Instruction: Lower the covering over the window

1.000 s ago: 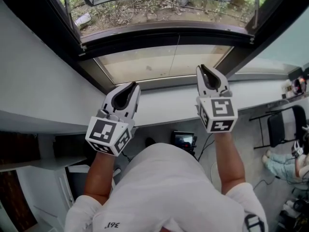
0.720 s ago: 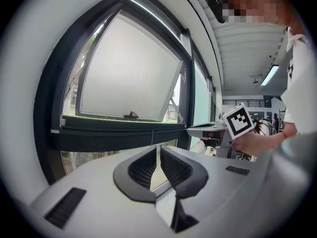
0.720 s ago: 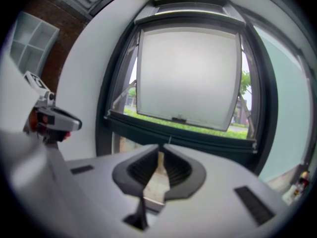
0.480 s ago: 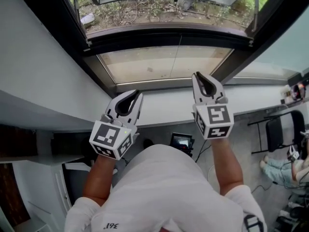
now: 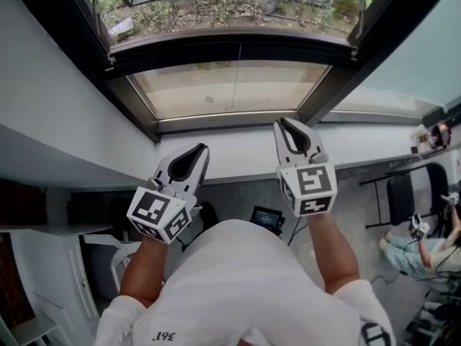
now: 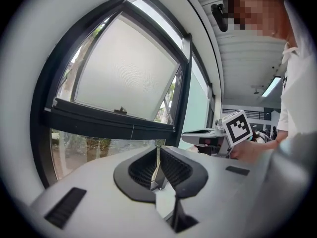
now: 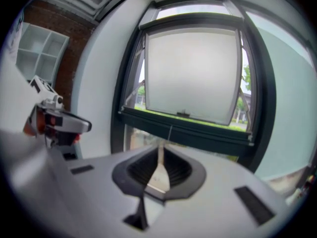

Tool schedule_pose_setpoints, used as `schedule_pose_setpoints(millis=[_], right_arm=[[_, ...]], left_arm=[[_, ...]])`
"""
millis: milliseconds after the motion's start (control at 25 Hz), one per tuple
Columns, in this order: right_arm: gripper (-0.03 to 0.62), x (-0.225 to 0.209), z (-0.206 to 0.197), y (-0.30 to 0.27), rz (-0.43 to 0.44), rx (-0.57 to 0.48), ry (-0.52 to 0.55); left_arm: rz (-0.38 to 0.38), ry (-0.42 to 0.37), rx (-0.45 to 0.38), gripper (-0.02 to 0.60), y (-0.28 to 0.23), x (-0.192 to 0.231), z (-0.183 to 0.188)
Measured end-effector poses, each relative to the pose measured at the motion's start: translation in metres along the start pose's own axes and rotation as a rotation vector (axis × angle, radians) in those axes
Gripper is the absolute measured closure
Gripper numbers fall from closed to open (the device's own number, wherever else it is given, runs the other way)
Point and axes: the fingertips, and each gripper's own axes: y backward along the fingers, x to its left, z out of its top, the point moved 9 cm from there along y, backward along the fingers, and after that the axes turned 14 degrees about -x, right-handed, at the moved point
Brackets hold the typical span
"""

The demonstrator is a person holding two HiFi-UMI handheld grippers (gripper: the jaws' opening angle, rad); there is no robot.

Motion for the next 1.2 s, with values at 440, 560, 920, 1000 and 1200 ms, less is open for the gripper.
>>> schedule_pose_setpoints(millis=[440, 560, 920, 1000, 1200], right_arm=[[0.547, -0.025, -0.014, 0.075, 0.062, -0.023, -0.018], [0.548, -0.025, -0.017, 0.087, 0.094, -0.027, -0.024], [0.547, -0.013, -0.016, 0.106, 0.109, -0.045, -0.030], [0.547, -0.011, -0.013, 0.107, 0.103, -0.046, -0.033], [0.547, 0.004, -0.007, 0.106, 0.079, -0.044, -0.039]], left_arm=[[0.076, 0.019, -0.013, 0.549, 0.017, -0.084, -0.021], [0.111, -0.002, -0.006, 0.549, 0.025, -0.101, -0.024], [0.139, -0.015, 0.009, 0.549, 0.050, -0.116, -0.027], [0.129, -0.015, 0.013, 0.549, 0.052, -0.117, -0.025], [0.092, -0.019, 0.027, 0.549, 0.062, -0.111, -0.017]])
